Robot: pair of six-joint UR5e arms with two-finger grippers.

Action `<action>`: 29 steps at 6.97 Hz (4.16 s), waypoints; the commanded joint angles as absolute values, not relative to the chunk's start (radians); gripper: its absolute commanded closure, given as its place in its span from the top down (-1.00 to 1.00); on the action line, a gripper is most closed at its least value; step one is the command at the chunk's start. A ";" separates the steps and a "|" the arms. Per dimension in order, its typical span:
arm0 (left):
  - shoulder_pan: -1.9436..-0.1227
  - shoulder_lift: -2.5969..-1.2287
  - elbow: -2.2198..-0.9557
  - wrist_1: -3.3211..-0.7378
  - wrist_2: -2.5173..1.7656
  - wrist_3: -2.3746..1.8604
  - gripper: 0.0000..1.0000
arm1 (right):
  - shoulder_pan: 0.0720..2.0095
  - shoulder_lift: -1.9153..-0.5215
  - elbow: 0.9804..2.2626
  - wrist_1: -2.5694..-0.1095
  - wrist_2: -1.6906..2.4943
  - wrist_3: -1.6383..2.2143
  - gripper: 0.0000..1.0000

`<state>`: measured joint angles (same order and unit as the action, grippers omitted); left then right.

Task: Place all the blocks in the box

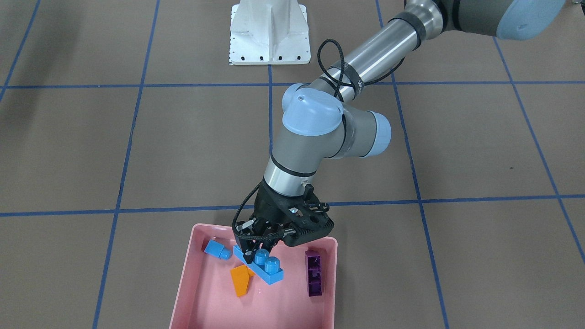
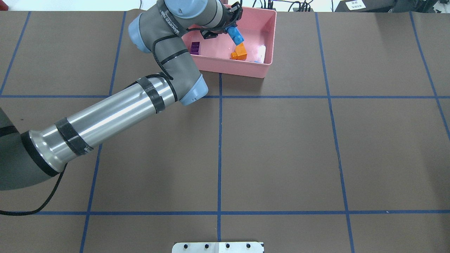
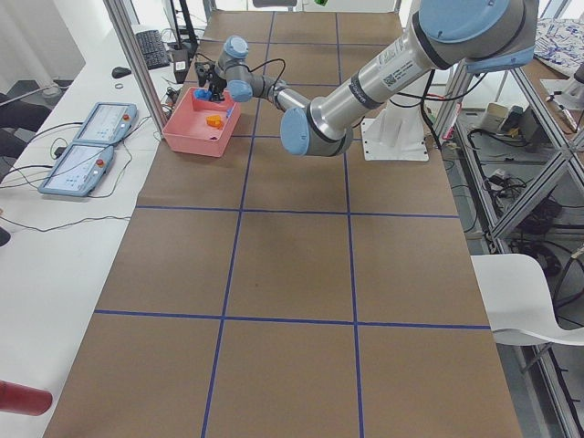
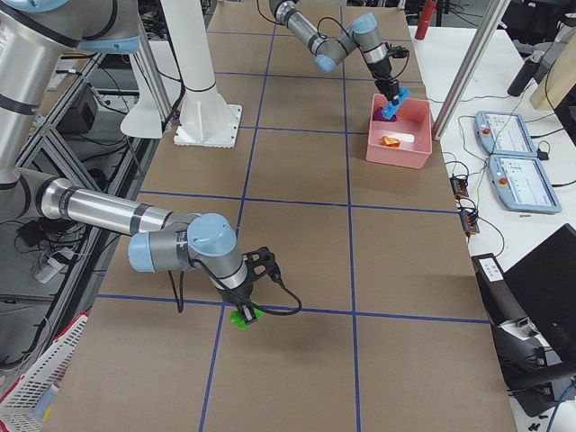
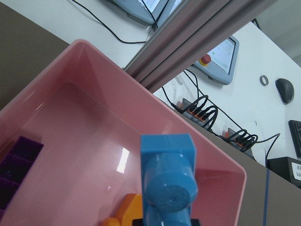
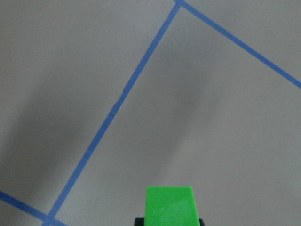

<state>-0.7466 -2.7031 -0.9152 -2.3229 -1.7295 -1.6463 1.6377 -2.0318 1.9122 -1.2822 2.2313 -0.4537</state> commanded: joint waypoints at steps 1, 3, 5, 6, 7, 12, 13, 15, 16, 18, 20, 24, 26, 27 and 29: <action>-0.730 -2.683 -0.923 -2.329 -1.713 -1.623 1.00 | 1.647 -1.878 1.922 -1.397 2.258 -0.401 -1.00; -0.793 -2.683 -0.953 -2.309 -1.809 -1.601 1.00 | 1.617 -1.739 1.917 -1.405 2.301 -0.249 -1.00; -0.897 -2.628 -1.014 -2.248 -1.981 -1.597 1.00 | 1.503 -1.558 1.911 -1.404 2.385 0.034 -1.00; -0.963 -2.570 -1.046 -2.250 -2.088 -1.592 1.00 | 1.429 -1.446 1.910 -1.404 2.397 0.205 -1.00; -1.024 -2.525 -1.083 -2.250 -2.161 -1.586 1.00 | 1.307 -1.330 1.886 -1.404 2.384 0.362 -1.00; -1.170 -2.196 -1.299 -2.250 -2.198 -1.251 1.00 | 1.039 -0.730 1.414 -1.352 2.152 0.799 -1.00; -1.192 -2.147 -1.337 -2.250 -2.200 -1.224 1.00 | 1.025 -0.653 1.269 -1.239 2.137 0.819 -1.00; -1.198 -2.112 -1.377 -2.252 -2.181 -1.210 1.00 | 0.964 -0.601 1.108 -1.084 2.056 0.842 -1.00; -1.200 -2.105 -1.374 -2.253 -2.180 -1.210 1.00 | 0.931 -0.554 1.010 -1.001 2.013 0.844 -1.00; -1.184 -2.059 -1.381 -2.263 -2.034 -1.213 1.00 | 0.893 -0.482 0.918 -0.982 1.938 0.912 -0.21; -1.180 -2.033 -1.385 -2.304 -2.037 -1.212 1.00 | 0.896 -0.479 0.917 -0.983 1.934 0.917 0.98; -1.262 -1.961 -1.405 -2.138 -2.049 -0.674 1.00 | 0.986 -0.511 1.140 -1.301 2.034 0.820 0.99; -1.349 -1.905 -1.404 -2.004 -2.039 -0.231 1.00 | 1.052 -0.703 1.372 -1.409 2.153 0.697 0.99; -1.424 -1.902 -1.402 -1.927 -2.037 0.008 1.00 | 1.071 -0.848 1.505 -1.407 2.154 0.693 0.99; -1.453 -1.847 -1.407 -1.884 -2.046 0.054 1.00 | 1.139 -1.019 1.627 -1.399 2.231 0.670 0.99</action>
<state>-1.4301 -1.8884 -1.4034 -1.9077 -2.0396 0.0129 1.1016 -0.9115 1.5521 -1.4046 2.1764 0.6801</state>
